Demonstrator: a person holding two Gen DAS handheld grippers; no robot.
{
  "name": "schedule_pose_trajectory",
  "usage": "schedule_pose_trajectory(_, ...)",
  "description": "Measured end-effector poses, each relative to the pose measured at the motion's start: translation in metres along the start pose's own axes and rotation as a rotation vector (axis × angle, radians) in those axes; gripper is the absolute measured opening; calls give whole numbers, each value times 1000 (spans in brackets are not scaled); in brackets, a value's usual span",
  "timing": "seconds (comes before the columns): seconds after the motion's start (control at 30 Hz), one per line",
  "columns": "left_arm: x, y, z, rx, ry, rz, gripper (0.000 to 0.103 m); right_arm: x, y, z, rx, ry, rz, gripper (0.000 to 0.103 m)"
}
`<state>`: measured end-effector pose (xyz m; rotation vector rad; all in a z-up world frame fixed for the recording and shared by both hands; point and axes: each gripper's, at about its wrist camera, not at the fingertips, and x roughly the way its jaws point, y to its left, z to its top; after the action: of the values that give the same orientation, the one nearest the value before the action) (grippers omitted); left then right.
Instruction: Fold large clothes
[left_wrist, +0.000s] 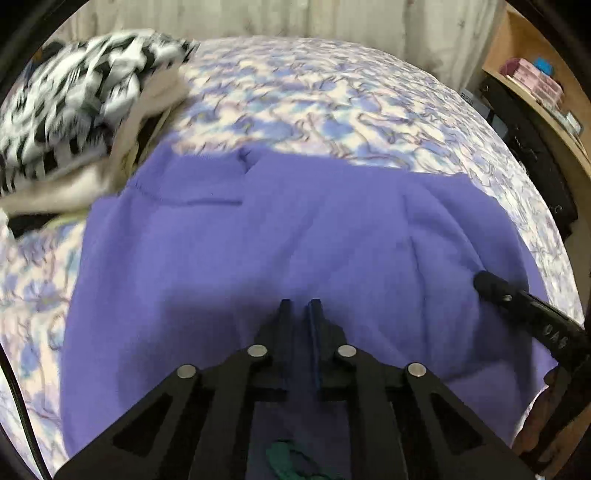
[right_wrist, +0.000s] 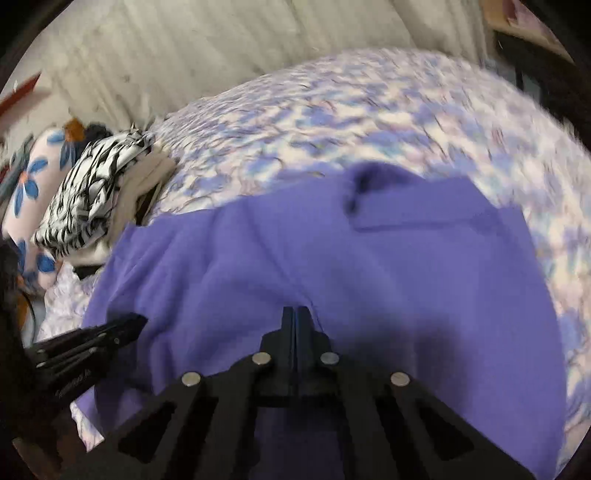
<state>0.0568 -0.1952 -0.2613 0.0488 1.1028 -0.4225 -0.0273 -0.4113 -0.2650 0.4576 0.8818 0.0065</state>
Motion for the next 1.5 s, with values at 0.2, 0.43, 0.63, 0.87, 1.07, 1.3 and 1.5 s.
schedule_pose_trajectory(0.2, 0, 3, -1, -3, -2, -5, 7, -4, 7, -1, -26, 3, -6, 0)
schedule_pose_trajectory(0.43, -17, 4, 3, -76, 13, -38, 7, -20, 13, 1, 30, 47, 56, 3)
schedule_pose_trajectory(0.63, -59, -9, -9, -50, -4, -106, 7, -53, 39, -14, -7, 52, 110, 3)
schedule_pose_trajectory(0.87, -68, -32, -28, -19, 44, -207, 11, -65, 63, -36, -41, 65, 141, 3)
schedule_pose_trajectory(1.07, -40, -43, -57, 39, 138, -122, 11, -37, 62, -59, -68, 142, 66, 3)
schedule_pose_trajectory(1.3, -39, -39, -76, 55, 128, -104, 11, -26, 63, -75, -106, 144, 26, 3)
schedule_pose_trajectory(1.5, -49, -36, -77, 53, 113, -103, 11, -33, 65, -72, -70, 143, 0, 3)
